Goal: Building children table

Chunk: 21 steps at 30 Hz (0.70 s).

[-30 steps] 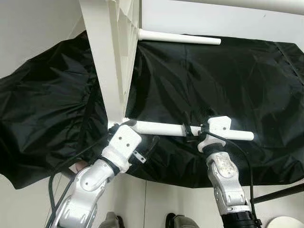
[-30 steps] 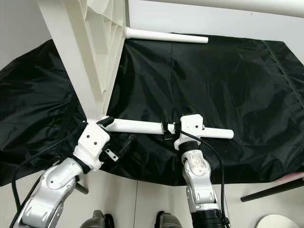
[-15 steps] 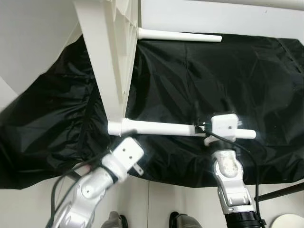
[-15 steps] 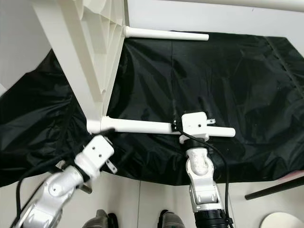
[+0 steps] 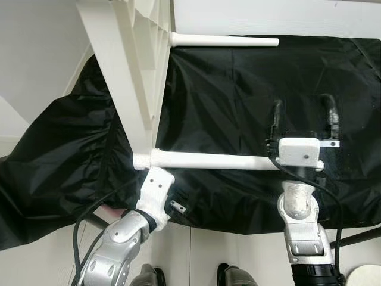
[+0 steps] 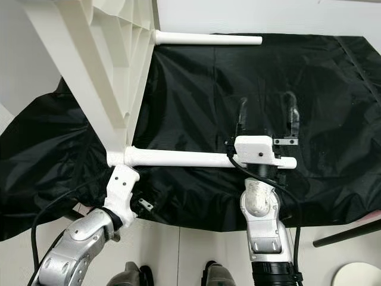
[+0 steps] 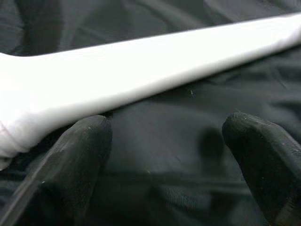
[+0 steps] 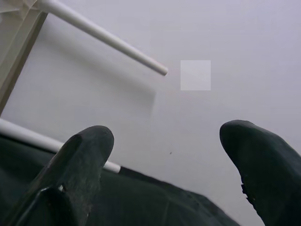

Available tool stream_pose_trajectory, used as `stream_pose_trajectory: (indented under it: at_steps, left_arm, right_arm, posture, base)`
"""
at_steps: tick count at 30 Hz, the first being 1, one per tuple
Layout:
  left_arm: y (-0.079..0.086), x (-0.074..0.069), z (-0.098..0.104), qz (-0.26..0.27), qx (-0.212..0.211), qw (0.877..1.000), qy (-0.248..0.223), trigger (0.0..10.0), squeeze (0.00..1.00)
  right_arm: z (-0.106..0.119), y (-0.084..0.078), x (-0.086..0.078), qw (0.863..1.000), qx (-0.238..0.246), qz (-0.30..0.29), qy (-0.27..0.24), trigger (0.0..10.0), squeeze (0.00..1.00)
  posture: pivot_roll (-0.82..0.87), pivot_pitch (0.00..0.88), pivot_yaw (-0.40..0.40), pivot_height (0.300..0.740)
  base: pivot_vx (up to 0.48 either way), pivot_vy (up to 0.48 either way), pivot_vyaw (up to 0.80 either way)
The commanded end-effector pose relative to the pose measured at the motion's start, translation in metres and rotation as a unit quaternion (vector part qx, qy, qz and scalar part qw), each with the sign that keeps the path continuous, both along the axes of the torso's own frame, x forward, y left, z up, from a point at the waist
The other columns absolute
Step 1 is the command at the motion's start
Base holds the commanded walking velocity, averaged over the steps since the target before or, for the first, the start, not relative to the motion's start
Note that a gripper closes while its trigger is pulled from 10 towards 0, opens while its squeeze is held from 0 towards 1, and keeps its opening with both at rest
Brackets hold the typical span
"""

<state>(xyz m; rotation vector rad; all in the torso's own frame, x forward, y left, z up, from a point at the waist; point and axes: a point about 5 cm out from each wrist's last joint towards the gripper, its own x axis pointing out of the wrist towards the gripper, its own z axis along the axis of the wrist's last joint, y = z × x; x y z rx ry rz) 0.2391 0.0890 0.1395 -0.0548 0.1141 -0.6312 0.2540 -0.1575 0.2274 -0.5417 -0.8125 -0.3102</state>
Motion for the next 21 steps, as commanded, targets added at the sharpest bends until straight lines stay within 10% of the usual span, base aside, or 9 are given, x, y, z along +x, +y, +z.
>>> stream_pose_trajectory:
  at_steps: [1,9,21]
  left_arm:
    - [0.003,0.002,-0.002,0.017,-0.025,0.999,0.033,10.0,0.00]
    - [0.003,0.010,0.004,0.035,-0.083,0.993,0.073,10.0,0.00]
    - [0.008,0.013,0.004,0.034,-0.087,0.988,0.120,10.0,0.00]
  right_arm:
    - [0.011,0.007,-0.004,0.999,-0.021,0.005,-0.039,10.0,0.00]
    - [0.024,0.012,-0.004,0.995,-0.059,0.004,-0.078,10.0,0.00]
    - [0.058,0.032,-0.024,0.945,-0.227,-0.033,-0.231,10.0,0.00]
  posture:
    - [-0.03,0.179,0.110,0.740]
    - [-0.03,0.179,0.117,0.740]
    - [-0.03,0.184,0.168,0.740]
  base:
    - [0.000,0.000,0.00]
    - [0.000,0.000,0.00]
    - [0.000,0.000,0.00]
